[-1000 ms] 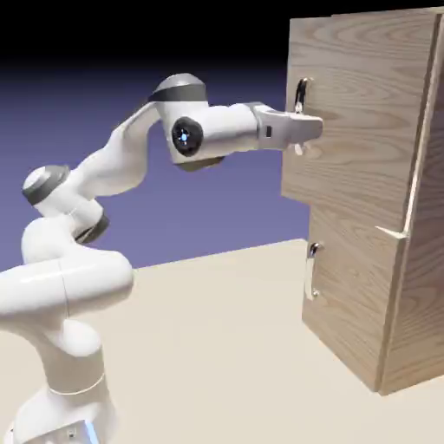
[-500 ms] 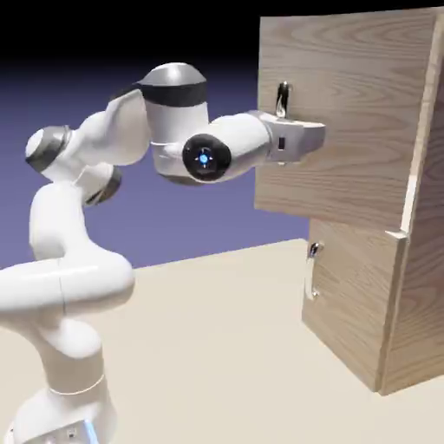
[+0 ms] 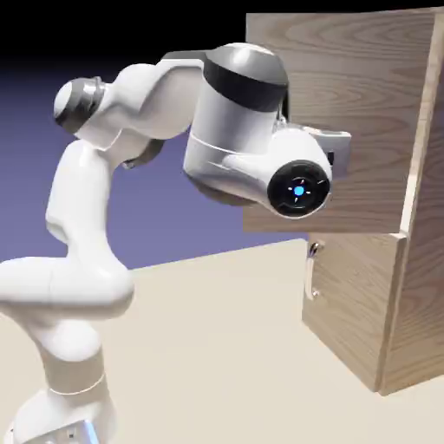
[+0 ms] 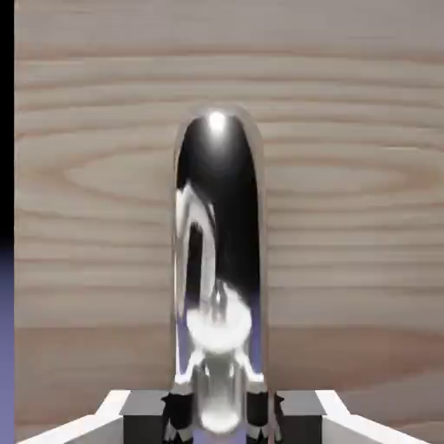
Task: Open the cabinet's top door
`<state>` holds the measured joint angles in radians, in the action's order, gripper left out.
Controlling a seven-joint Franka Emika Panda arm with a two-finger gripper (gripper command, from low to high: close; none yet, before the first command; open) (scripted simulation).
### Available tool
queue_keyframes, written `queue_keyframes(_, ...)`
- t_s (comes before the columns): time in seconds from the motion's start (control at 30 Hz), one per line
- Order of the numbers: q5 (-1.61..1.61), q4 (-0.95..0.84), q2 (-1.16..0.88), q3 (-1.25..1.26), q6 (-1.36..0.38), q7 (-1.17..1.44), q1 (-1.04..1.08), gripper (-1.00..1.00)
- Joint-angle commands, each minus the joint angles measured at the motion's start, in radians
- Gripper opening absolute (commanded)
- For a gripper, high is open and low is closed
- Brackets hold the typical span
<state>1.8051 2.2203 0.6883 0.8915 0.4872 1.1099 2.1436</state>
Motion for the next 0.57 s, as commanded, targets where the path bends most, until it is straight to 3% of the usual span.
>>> queue_keyframes(0.0, -0.029, -0.036, -0.031, 0.032, -0.014, 0.022, 0.034, -1.00)
queue_keyframes(0.27, -0.214, -0.278, -0.232, 0.320, -0.057, 0.125, 0.291, -1.00)
queue_keyframes(0.53, -0.269, -0.431, -0.282, 0.601, -0.108, 0.150, 0.564, -1.00)
